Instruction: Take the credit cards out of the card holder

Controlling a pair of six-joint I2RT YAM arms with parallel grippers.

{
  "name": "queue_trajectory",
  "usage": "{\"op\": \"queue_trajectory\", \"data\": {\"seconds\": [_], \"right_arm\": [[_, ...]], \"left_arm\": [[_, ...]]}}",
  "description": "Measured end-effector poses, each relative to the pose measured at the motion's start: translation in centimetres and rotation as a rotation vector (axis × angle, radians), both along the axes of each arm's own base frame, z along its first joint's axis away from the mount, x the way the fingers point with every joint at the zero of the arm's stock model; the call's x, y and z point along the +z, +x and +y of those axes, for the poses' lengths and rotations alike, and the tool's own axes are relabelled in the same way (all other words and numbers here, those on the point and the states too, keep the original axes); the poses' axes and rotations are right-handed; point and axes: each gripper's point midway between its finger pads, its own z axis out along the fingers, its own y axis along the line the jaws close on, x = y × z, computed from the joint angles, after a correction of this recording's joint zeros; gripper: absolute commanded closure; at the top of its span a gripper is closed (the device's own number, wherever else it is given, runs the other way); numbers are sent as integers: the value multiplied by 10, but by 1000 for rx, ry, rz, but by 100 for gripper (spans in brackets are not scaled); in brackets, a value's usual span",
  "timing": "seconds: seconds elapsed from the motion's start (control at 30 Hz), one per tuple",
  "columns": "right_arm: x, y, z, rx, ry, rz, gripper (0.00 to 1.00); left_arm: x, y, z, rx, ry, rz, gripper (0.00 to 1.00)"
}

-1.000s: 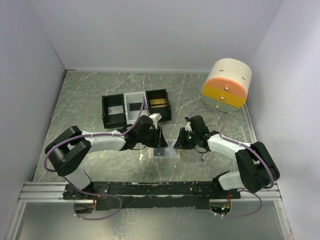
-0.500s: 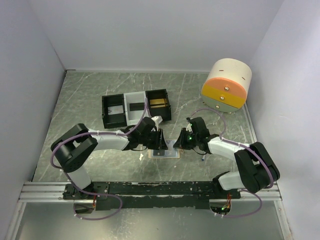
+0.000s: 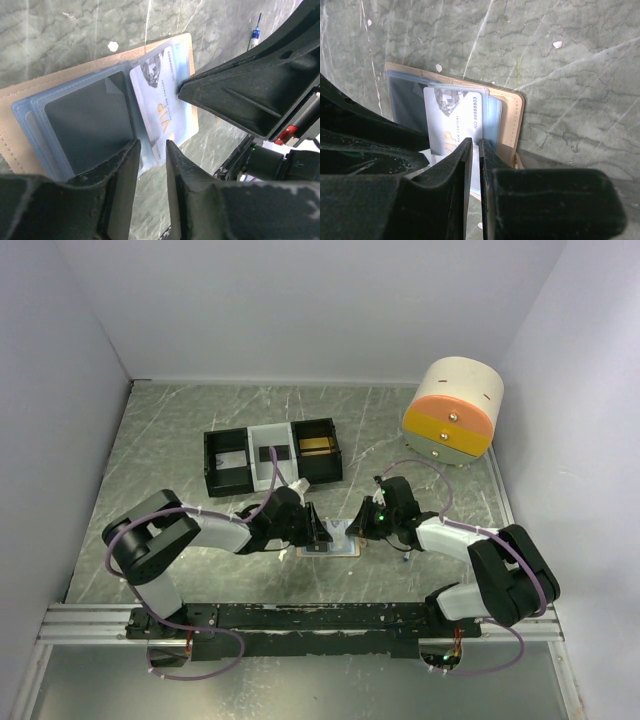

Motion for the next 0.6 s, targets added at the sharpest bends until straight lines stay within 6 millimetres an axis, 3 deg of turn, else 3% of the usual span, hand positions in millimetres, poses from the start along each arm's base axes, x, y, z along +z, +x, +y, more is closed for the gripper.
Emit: {"op": "queue_trajectory", "data": {"seconds": [0.4,0.6], "right_arm": [[0,-1,0,-4,10,-11,88],[0,-1,0,-5,13,-16,88]], "left_arm": [[-6,0,-5,62,-77,54,67],[-9,0,-6,79,-97,69,87]]}}
